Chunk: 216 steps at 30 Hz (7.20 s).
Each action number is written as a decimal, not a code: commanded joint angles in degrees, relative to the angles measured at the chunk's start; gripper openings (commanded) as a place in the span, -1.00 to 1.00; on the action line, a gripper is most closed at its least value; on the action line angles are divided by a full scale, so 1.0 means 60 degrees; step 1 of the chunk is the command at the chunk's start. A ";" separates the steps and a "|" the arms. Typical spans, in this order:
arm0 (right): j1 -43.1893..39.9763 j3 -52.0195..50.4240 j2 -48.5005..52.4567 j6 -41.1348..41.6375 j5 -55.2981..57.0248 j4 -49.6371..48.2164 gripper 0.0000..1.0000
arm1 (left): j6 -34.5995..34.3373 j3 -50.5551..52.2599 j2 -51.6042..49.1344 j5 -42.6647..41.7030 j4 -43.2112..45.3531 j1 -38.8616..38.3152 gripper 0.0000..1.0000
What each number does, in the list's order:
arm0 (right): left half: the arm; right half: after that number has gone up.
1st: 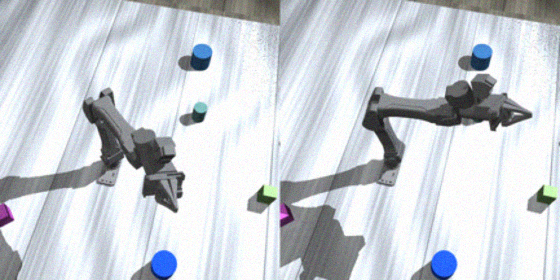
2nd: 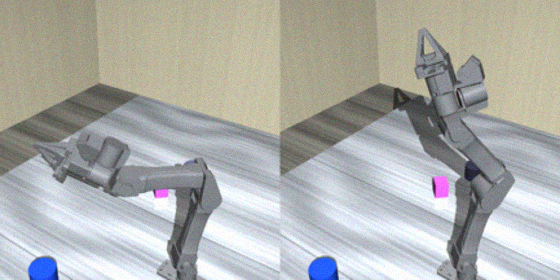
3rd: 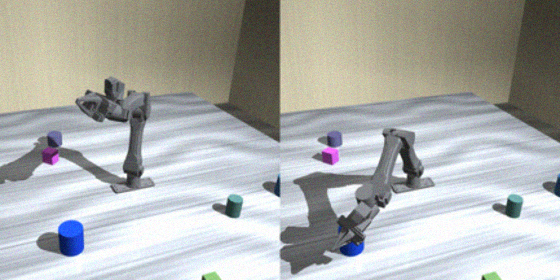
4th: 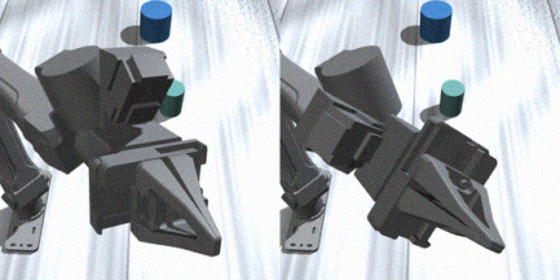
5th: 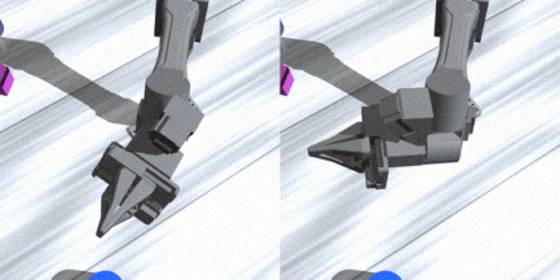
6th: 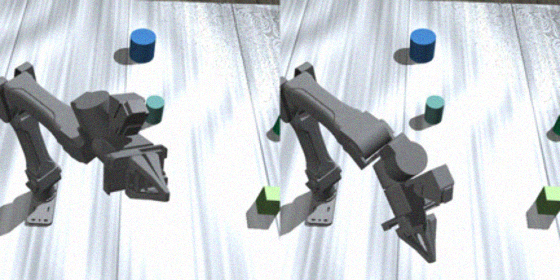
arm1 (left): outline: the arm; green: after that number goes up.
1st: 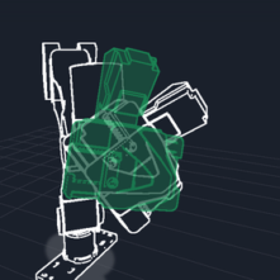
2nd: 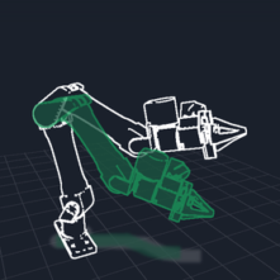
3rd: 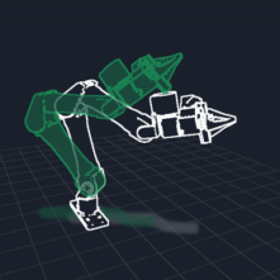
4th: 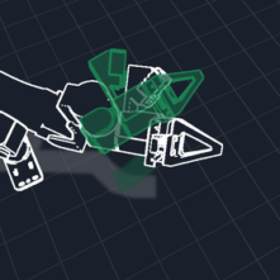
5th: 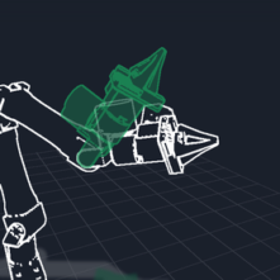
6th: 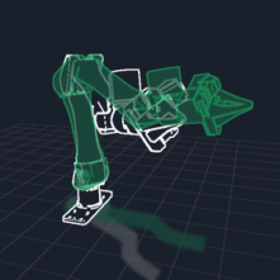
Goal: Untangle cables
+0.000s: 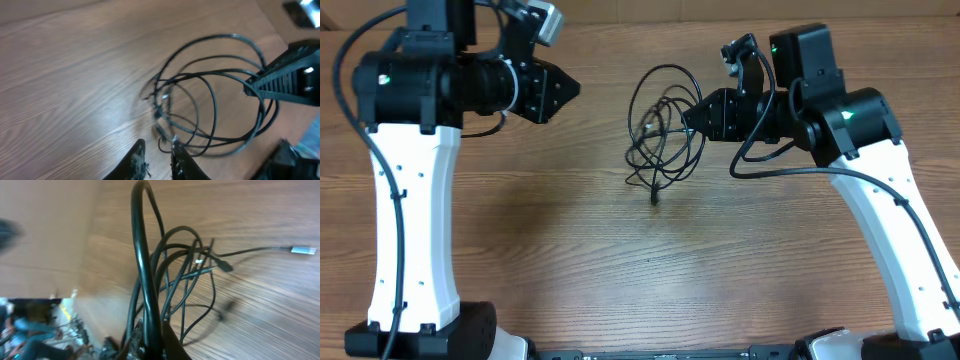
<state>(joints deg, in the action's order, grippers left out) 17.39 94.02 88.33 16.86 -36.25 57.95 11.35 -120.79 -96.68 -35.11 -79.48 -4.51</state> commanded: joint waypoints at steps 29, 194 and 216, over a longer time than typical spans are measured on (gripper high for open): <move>0.0029 0.0157 -0.0044 0.0670 0.0175 0.0634 -0.92 | 0.2386 -0.0036 -0.2994 -0.3413 0.0914 -0.2259 0.10; -0.1315 0.0885 0.0994 -0.1038 -0.0157 0.1807 0.41 | -0.4011 -0.0958 0.2645 0.3530 0.6135 -0.2783 -0.92; 0.0058 0.0696 0.2714 0.0448 0.0674 0.0696 0.44 | -0.6677 -0.2601 0.2688 0.3770 0.8721 -0.1115 -0.92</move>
<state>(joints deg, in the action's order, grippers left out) 16.64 98.50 103.42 18.31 -32.75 62.59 -27.31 -135.41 -81.25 -13.21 -25.65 -11.70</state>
